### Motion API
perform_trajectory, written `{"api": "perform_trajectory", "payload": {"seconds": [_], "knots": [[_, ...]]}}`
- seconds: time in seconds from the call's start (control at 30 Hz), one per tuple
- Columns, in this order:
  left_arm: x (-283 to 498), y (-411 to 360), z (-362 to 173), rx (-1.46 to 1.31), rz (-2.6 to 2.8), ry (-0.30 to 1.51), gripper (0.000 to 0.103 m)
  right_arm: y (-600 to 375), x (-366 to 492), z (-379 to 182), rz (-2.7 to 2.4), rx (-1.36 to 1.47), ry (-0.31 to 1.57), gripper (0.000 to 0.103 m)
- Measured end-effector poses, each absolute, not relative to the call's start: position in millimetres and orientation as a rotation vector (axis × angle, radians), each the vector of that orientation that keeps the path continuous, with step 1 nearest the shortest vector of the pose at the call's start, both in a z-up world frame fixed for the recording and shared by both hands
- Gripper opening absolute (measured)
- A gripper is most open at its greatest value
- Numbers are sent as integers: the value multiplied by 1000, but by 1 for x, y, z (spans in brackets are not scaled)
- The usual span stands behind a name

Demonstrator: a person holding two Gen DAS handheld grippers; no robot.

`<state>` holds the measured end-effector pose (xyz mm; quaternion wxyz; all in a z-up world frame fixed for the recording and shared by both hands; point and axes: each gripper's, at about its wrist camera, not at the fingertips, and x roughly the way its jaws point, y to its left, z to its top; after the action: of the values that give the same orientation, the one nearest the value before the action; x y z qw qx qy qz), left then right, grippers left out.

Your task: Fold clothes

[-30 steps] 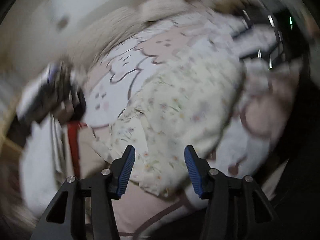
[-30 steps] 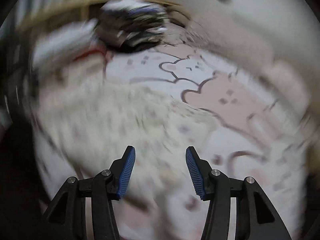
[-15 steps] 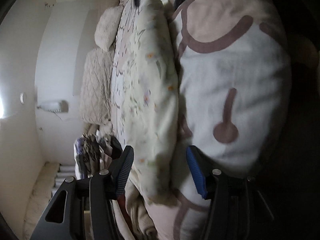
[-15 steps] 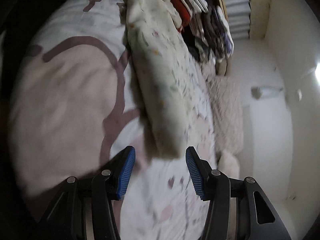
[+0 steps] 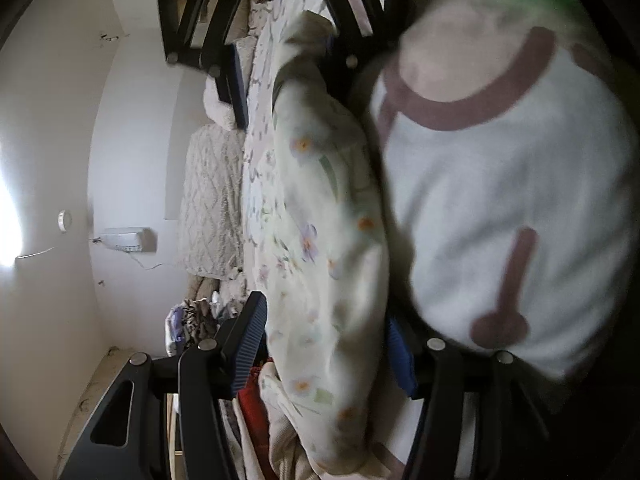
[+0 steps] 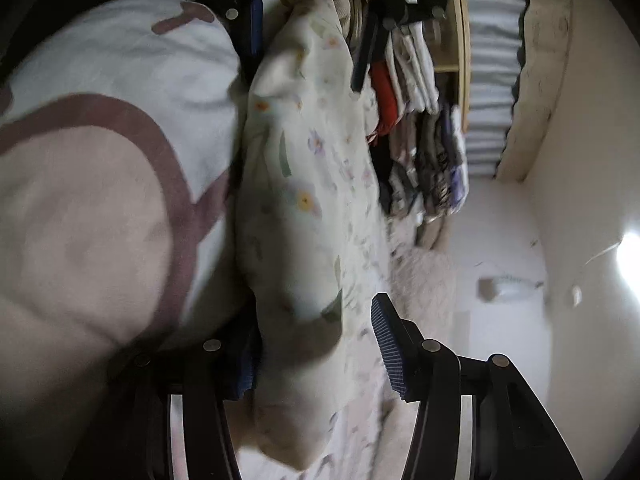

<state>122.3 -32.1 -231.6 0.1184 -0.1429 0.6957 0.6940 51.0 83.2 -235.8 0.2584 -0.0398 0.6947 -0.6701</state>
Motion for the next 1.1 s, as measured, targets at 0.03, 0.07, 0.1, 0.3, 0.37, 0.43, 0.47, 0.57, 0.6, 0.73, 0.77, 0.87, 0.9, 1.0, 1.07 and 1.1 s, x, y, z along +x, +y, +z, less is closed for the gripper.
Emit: {"api": "perform_trajectory", "payload": {"seconds": [0.03,0.07,0.1,0.3,0.37,0.43,0.47,0.57,0.6,0.73,0.77,0.87,0.9,1.0,1.07,1.1], "knots": [[120,-31,-231,-417,2036,2038,57,80,49,-236,-1817,-128,1896,53],[118,-31,-229,-428,2043,2036,57,76,47,-236,-1818,-144,1907,53],[116,-32,-228,-438,2052,2034,57,75,45,-236,-1818,-153,1905,53],[106,-44,-225,-443,2104,2111,58,78,37,-220,-1852,6,1784,53],[103,-44,-227,-399,2057,2181,57,81,29,-214,-1860,164,1704,46],[102,-45,-226,-376,2039,2214,57,84,28,-216,-1863,234,1652,34],[101,-47,-226,-373,2039,2219,57,84,31,-218,-1853,212,1663,34],[90,-55,-224,-387,2031,2245,57,82,38,-222,-1809,132,1727,34],[85,-58,-223,-392,2032,2250,57,81,38,-221,-1817,126,1733,35],[78,-60,-226,-412,2029,2246,55,82,40,-225,-1868,119,1747,34],[84,-60,-231,-375,2019,2258,54,81,39,-225,-1878,124,1751,34],[97,-59,-242,-310,1974,2278,39,85,40,-225,-1878,180,1757,35],[101,-59,-245,-297,1959,2282,33,84,36,-224,-1875,188,1768,35],[106,-61,-249,-295,1957,2253,20,92,38,-225,-1872,182,1822,35],[106,-62,-250,-303,1958,2231,18,98,42,-226,-1874,162,1855,35],[105,-61,-250,-310,1959,2222,18,100,44,-227,-1874,153,1871,35]]}}
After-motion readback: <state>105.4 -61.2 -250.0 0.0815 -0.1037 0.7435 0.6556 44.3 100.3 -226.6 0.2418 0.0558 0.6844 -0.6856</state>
